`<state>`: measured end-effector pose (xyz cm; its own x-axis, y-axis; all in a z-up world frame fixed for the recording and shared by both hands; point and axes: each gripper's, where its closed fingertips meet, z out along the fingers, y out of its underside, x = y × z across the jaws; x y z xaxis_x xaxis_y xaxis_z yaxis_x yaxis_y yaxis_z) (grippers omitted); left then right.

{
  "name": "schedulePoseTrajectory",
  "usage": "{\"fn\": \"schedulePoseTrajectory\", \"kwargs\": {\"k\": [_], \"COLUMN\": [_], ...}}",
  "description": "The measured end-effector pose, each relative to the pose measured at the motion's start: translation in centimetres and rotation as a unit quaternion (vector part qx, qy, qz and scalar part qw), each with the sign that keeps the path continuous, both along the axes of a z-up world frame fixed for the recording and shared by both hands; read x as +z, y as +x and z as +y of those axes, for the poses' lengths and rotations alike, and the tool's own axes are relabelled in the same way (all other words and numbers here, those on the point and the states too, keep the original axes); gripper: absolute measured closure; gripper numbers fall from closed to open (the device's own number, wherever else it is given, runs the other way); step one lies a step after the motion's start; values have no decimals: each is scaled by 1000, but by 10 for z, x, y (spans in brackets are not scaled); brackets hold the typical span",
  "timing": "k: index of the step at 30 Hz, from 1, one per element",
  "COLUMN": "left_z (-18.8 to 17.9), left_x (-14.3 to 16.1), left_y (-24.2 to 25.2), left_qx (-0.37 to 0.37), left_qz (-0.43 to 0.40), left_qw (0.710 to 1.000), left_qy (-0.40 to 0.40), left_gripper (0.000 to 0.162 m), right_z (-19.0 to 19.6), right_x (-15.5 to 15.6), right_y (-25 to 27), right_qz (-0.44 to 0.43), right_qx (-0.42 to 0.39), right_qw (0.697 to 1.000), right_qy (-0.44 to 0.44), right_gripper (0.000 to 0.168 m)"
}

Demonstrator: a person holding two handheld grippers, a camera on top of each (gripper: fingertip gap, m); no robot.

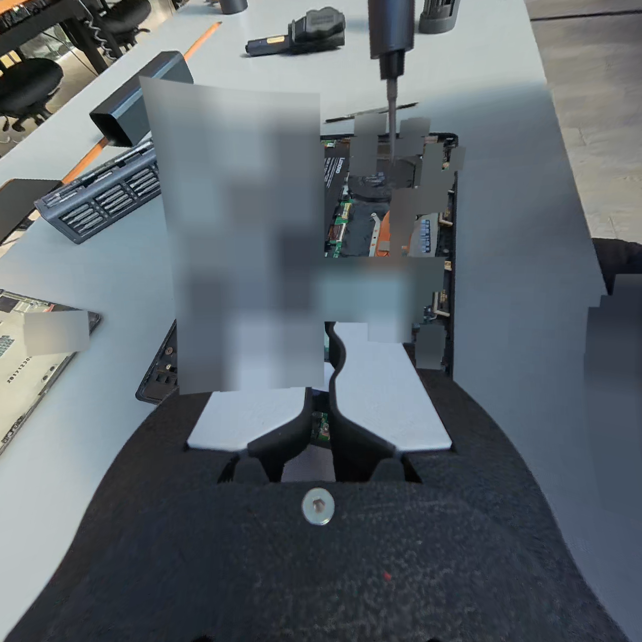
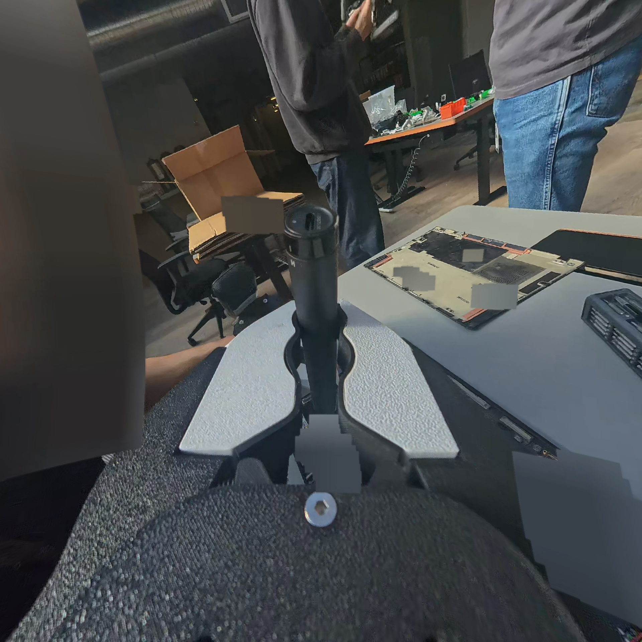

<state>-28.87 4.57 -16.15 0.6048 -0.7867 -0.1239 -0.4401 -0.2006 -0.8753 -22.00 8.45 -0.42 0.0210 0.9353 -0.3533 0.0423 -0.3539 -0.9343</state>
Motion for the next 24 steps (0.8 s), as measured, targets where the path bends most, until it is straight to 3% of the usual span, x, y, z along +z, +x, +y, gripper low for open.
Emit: {"fn": "schedulePoseTrajectory", "kwargs": {"k": [7,24], "left_z": [11,14], "left_x": [-37,-53], "left_y": [-4,1], "left_qx": [-18,-43], "left_qz": [69,128], "left_qw": [997,985], "left_qy": [-39,-109], "left_gripper": [160,159], "right_z": [16,48], "right_x": [-32,-47], "right_y": [51,94], "right_qz": [-15,18], "right_qx": [-37,-57], "right_qw": [999,997], "right_qy": [-16,-50], "right_gripper": [152,153]}}
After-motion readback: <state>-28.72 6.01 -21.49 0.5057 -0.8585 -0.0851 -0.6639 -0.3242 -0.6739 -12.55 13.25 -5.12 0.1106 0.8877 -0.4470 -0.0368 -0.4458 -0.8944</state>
